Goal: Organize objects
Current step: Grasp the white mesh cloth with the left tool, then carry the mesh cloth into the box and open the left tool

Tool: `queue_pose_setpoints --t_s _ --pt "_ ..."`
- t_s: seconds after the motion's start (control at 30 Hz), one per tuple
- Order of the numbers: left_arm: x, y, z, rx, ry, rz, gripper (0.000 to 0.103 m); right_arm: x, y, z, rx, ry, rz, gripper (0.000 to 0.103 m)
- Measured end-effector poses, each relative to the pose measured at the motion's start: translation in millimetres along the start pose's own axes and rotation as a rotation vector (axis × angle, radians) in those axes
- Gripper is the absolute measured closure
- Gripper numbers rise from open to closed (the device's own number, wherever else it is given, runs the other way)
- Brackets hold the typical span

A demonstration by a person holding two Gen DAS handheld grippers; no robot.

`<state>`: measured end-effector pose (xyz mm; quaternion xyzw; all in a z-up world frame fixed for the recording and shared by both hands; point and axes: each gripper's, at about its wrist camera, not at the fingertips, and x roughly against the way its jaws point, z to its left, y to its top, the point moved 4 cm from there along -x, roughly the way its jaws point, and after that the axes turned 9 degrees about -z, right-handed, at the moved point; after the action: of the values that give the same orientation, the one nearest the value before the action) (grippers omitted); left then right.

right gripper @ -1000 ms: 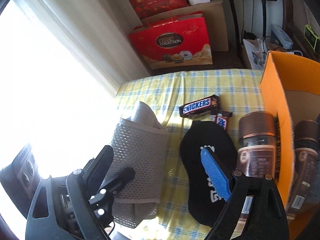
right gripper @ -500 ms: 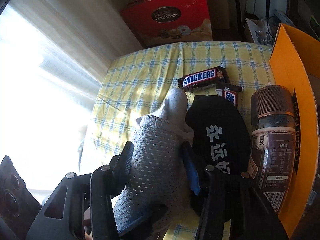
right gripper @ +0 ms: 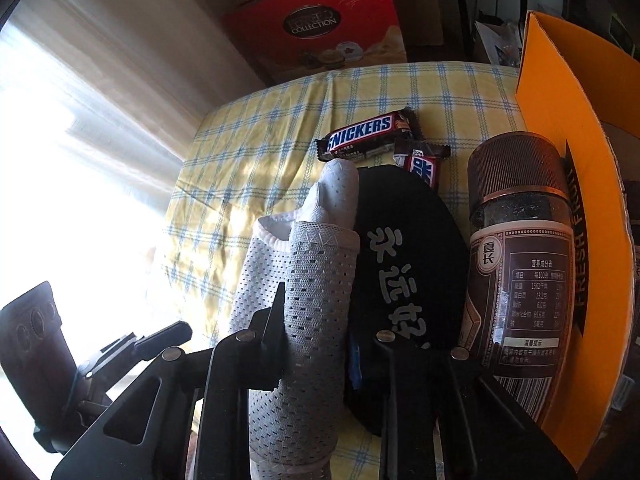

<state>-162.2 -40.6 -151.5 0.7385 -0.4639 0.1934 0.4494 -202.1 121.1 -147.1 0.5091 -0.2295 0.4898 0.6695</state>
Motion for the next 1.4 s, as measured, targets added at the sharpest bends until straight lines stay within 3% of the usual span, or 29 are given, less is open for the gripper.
queue_pose_setpoints --t_s 0.07,0.23,0.33,0.53,0.83,1.1,1.4 --pt "-5.7 -6.2 -0.3 0.01 0.009 0.025 0.04 1.6 -0.3 1.8 0.002 -0.001 -0.006 0.083" --pt "-17.5 -13.5 -12.3 -0.015 0.002 0.059 0.083 5.2 -1.0 4.1 0.004 -0.002 -0.016 0.086" --pt "-14.8 -9.9 -16.1 -0.02 0.018 0.044 0.091 8.5 -1.2 5.3 0.007 -0.002 -0.027 0.087" --pt "-0.6 1.7 -32.9 -0.04 0.011 0.006 0.091 32.3 8.1 12.0 0.019 0.023 -0.07 0.088" --pt "19.4 32.1 -93.7 -0.087 -0.06 -0.065 0.091 104.9 42.0 9.4 0.035 0.027 -0.192 0.088" --pt "2.5 46.5 -164.8 -0.183 -0.102 -0.069 0.091 161.1 60.3 -38.6 -0.007 -0.04 -0.252 0.088" --pt "-54.3 20.8 -242.3 -0.259 -0.167 0.015 0.091 206.6 48.4 -119.1 -0.08 -0.132 -0.286 0.088"
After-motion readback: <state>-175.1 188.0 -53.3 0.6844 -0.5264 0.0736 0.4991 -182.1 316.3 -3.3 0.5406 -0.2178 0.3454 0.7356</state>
